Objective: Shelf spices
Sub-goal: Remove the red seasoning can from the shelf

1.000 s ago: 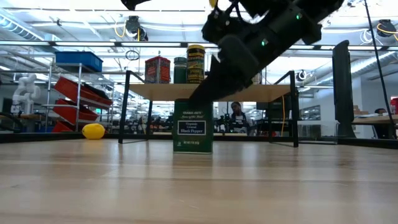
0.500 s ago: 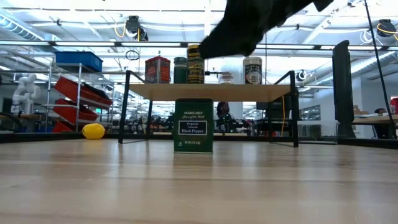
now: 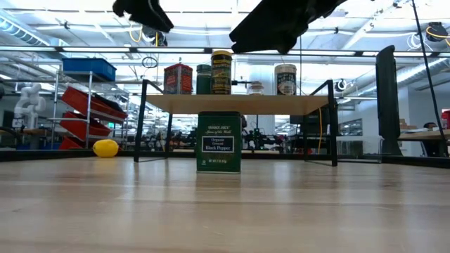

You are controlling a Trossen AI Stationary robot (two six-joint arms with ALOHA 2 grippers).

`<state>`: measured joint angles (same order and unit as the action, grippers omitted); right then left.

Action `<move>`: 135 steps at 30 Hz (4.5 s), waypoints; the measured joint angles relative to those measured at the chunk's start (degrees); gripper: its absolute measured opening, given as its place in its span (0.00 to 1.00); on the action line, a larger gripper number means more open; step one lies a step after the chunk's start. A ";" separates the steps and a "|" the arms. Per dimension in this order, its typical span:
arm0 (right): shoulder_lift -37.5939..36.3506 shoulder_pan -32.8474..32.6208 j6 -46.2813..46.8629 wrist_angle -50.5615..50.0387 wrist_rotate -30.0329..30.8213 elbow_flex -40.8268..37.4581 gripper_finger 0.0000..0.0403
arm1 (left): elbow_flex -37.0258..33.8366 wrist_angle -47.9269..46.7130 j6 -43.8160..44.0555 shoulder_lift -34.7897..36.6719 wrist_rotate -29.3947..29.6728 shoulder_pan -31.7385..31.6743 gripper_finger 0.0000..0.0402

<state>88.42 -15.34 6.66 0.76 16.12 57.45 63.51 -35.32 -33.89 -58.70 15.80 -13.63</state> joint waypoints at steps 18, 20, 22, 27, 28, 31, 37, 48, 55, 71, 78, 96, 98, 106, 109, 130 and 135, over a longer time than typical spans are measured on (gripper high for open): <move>0.07 -1.70 2.77 -0.06 -1.64 0.00 0.45 | 8.16 -6.14 -7.49 -10.16 -12.41 -13.04 0.69; 0.07 -1.70 3.21 -0.14 -2.18 0.00 0.45 | 8.75 -4.52 -10.04 -10.22 -12.16 -13.08 0.69; 0.07 -1.72 3.29 -0.14 -2.89 0.00 0.45 | 8.76 -2.66 -9.72 -10.22 -11.64 -13.06 0.69; 0.07 -2.09 3.40 -0.18 -3.04 0.00 0.45 | 8.72 -5.78 -6.58 -9.83 -7.33 -12.14 0.69; 0.08 -2.14 3.42 -0.21 -3.05 0.00 0.45 | 8.72 -7.01 -7.32 -9.83 -7.39 -12.07 0.69; 0.07 -2.22 3.70 -0.22 -3.11 0.00 0.45 | 8.70 -9.57 -11.87 -10.00 -7.50 -12.00 0.69; 0.09 -2.29 4.17 -0.23 -4.44 0.00 0.45 | 8.70 -10.21 -17.22 -10.52 -12.34 -13.79 0.75; 0.09 -2.29 4.09 -0.23 -4.48 0.00 0.45 | 8.70 -8.87 -19.15 -15.68 -15.55 -18.04 0.98; 0.09 -2.29 4.05 -0.23 -4.48 0.00 0.45 | 8.69 -9.30 -18.97 -18.20 -15.96 -18.02 0.99; 0.10 -2.29 4.02 -0.20 -5.87 0.00 0.45 | 8.66 -13.20 -17.41 -19.01 -20.53 -18.01 0.91; 0.09 -2.29 4.02 -0.20 -5.88 0.00 0.45 | 8.66 -13.88 -15.62 -19.01 -20.54 -17.99 0.80; 0.10 -2.29 4.04 -0.25 -5.90 0.00 0.45 | 13.31 -18.97 -9.51 -18.81 -20.46 -17.20 0.68; 0.11 -2.29 4.07 -0.24 -5.90 0.00 0.45 | 13.87 -19.16 -8.52 -18.77 -20.49 -17.07 0.68; 0.11 -2.29 4.15 -0.23 -5.90 0.00 0.45 | 13.92 -19.73 -7.31 -19.21 -20.71 -17.09 0.68; 0.11 -2.29 4.20 -0.23 -5.90 0.00 0.45 | 13.92 -18.60 -5.47 -19.19 -21.39 -17.09 0.68; 0.11 -2.40 4.70 -0.20 -5.90 0.00 0.45 | 13.92 -19.31 -2.93 -22.97 -24.62 -17.16 0.68; 0.11 -2.40 4.68 -0.20 -5.92 0.00 0.45 | 13.92 -19.78 -3.77 -22.81 -24.64 -17.16 0.62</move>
<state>88.53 -17.74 11.34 0.56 10.20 57.45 77.43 -55.10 -37.66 -81.51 -8.84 -30.79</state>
